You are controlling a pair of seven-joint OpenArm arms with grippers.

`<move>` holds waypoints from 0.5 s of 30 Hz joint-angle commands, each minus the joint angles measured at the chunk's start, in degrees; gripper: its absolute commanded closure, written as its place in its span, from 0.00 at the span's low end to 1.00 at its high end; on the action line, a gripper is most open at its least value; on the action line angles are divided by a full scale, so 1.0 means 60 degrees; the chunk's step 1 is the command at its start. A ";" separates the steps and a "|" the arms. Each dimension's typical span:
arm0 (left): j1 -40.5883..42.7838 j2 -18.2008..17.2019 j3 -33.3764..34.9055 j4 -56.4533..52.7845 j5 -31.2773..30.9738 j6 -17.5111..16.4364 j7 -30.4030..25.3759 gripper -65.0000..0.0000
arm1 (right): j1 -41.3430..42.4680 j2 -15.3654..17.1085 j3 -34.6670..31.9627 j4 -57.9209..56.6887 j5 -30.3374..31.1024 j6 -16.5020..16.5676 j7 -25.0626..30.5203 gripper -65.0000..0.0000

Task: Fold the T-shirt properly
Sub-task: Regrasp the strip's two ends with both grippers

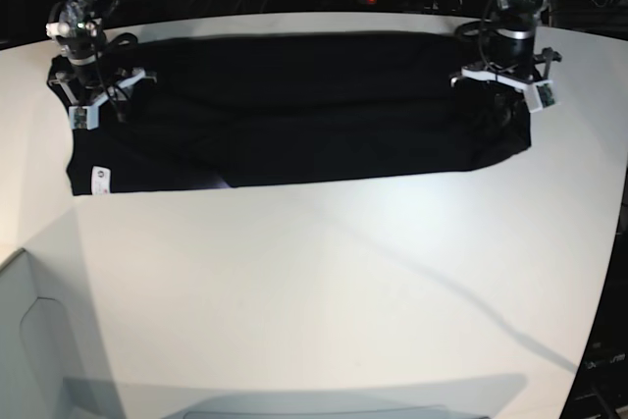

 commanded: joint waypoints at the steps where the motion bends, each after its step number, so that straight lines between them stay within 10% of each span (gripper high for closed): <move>1: 0.0102 -0.0077 0.0064 0.0148 0.0012 0.0038 -0.0282 1.00 | 0.0010 0.0049 0.0016 0.0119 0.0067 0.0104 0.0036 0.58; 15: -0.0689 -0.0370 -0.1328 -0.0893 -0.0076 0.0038 -0.0194 1.00 | 0.0010 0.0078 0.0016 0.0119 0.0067 0.0104 0.0050 0.58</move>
